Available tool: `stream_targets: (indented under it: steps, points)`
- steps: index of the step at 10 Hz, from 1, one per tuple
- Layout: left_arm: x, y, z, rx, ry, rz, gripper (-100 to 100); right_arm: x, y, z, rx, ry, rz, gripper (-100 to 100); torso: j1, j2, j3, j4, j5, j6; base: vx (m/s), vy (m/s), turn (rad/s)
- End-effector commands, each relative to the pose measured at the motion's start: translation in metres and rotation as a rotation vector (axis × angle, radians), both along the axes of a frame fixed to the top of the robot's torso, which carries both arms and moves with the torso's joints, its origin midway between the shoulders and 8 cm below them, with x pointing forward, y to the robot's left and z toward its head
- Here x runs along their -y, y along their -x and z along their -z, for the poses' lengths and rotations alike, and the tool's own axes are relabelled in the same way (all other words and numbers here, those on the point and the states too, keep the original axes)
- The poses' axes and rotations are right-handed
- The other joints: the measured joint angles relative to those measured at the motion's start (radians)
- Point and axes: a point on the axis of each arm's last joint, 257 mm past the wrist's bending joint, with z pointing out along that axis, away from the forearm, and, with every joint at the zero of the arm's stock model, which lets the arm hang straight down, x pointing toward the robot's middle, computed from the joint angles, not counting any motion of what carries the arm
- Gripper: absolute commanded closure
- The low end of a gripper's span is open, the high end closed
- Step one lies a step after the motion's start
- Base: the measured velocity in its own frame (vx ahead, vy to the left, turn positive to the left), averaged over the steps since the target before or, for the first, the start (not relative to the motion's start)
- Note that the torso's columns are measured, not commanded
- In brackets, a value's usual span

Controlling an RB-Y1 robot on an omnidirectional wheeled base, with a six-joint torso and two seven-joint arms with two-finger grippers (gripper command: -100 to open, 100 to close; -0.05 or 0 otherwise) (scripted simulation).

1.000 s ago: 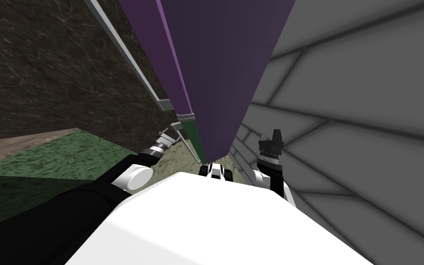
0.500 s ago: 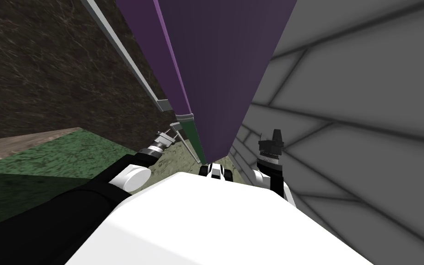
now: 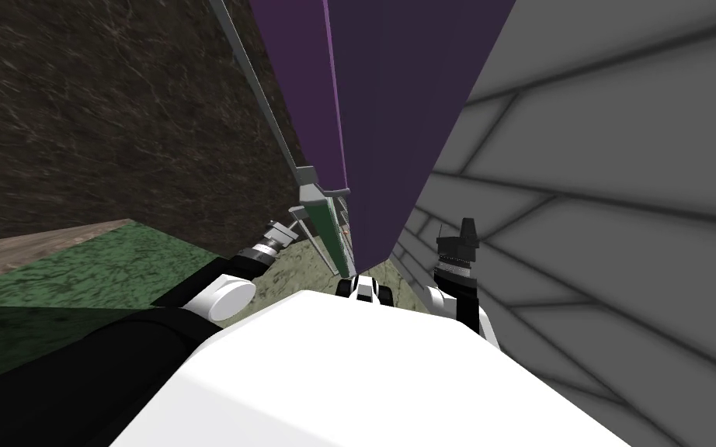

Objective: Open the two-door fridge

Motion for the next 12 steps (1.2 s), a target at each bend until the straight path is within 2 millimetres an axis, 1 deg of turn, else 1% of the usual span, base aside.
stream_targets:
  steps: [1,2,3,4,5,6,7,9,10,11,12]
  points:
    - [0.007,-0.004,-0.002,0.002,0.0,0.03,100,0.0,0.0,0.0,0.0,0.0,0.0,0,-0.003,-0.001,-0.001,0.0,-0.001,0.0,-0.119,0.282,-0.104]
    - [0.007,-0.004,-0.002,0.002,0.0,0.03,100,0.0,0.0,0.0,0.0,0.0,0.0,0,0.0,0.0,0.0,0.0,0.0,0.0,-0.104,0.258,-0.076]
    - [0.007,-0.004,-0.002,0.002,0.0,0.03,100,0.0,0.0,0.0,0.0,0.0,0.0,0,-0.002,-0.001,0.0,0.0,0.0,0.0,-0.038,0.11,0.004]
    - [0.011,-0.006,-0.002,0.003,0.0,0.05,100,0.0,0.0,0.0,0.0,0.0,0.0,0,-0.01,-0.004,-0.002,-0.001,-0.002,-0.001,-0.071,0.176,-0.092]
    - [0.011,-0.006,-0.002,0.003,0.0,0.05,100,0.0,0.0,0.0,0.0,0.0,0.0,0,-0.004,-0.001,-0.001,0.0,-0.002,0.0,-0.07,0.176,-0.09]
    - [0.011,-0.006,-0.002,0.003,0.0,0.05,100,0.0,0.0,0.0,0.0,0.0,0.0,0,-0.002,0.0,0.0,0.0,0.0,0.0,-0.025,0.075,0.002]
    - [0.015,-0.008,-0.003,0.003,0.0,0.07,100,0.0,0.0,0.0,0.0,0.0,0.0,0,-0.006,-0.002,-0.001,0.0,-0.001,-0.001,-0.067,0.16,-0.122]
    - [0.015,-0.008,-0.003,0.003,0.0,0.07,100,0.0,0.0,0.0,0.0,0.0,0.0,0,0.003,0.001,0.001,0.001,0.001,-0.001,-0.059,0.178,-0.029]
    - [0.02,-0.01,-0.003,0.003,0.0,0.089,100,0.0,0.0,0.0,0.0,0.0,0.0,0,-0.002,-0.001,0.0,0.0,0.0,-0.001,-0.069,0.201,-0.087]
    - [0.02,-0.01,-0.003,0.003,0.0,0.089,100,0.0,0.0,0.0,0.0,0.0,0.0,0,0.0,0.0,0.0,0.0,0.0,0.0,-0.073,0.206,-0.11]
    - [0.024,-0.012,-0.003,0.002,0.0,0.108,100,0.0,0.0,0.0,0.0,0.0,0.0,0,-0.001,0.0,0.0,0.0,0.0,0.0,-0.088,0.251,-0.134]
